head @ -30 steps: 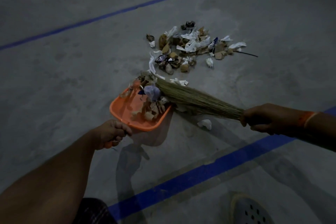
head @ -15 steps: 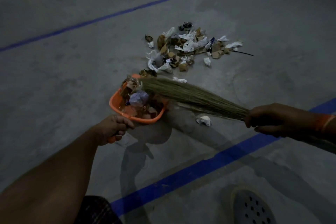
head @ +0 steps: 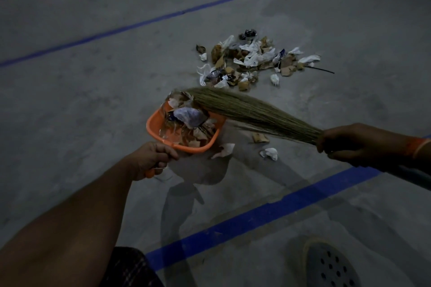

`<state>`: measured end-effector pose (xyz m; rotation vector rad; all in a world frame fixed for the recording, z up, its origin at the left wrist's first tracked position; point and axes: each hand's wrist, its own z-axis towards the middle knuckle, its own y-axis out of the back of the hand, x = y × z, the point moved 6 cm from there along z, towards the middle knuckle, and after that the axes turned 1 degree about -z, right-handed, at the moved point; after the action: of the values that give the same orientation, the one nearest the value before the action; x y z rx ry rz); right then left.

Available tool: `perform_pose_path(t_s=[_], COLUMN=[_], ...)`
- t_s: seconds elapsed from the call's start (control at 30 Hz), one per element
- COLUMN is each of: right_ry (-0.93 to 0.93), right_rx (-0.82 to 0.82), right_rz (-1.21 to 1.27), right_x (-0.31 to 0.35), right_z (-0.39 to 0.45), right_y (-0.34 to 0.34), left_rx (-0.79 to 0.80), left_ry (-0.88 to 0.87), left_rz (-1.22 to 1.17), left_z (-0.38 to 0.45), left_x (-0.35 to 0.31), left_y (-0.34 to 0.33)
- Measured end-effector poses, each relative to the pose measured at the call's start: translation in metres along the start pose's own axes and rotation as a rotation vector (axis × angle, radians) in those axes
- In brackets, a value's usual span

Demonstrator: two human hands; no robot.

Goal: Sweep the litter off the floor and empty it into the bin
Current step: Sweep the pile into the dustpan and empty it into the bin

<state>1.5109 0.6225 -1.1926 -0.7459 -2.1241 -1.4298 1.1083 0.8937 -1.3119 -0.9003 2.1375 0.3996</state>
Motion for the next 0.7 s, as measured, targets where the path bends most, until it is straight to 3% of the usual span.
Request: perform_pose_path(t_s=[0.43, 0.7], right_ry=[-0.071, -0.223], right_rx=[-0.036, -0.062], right_rz=[0.025, 0.081], right_x=[-0.005, 0.038], right_z=[-0.031, -0.132], right_y=[0.028, 0.097], left_rx=[-0.015, 0.006], left_ry=[-0.165, -0.131], left_rz=[0.086, 0.196], left_z=[0.012, -0.048], left_x=[-0.079, -0.170], left_y=[-0.056, -0.149])
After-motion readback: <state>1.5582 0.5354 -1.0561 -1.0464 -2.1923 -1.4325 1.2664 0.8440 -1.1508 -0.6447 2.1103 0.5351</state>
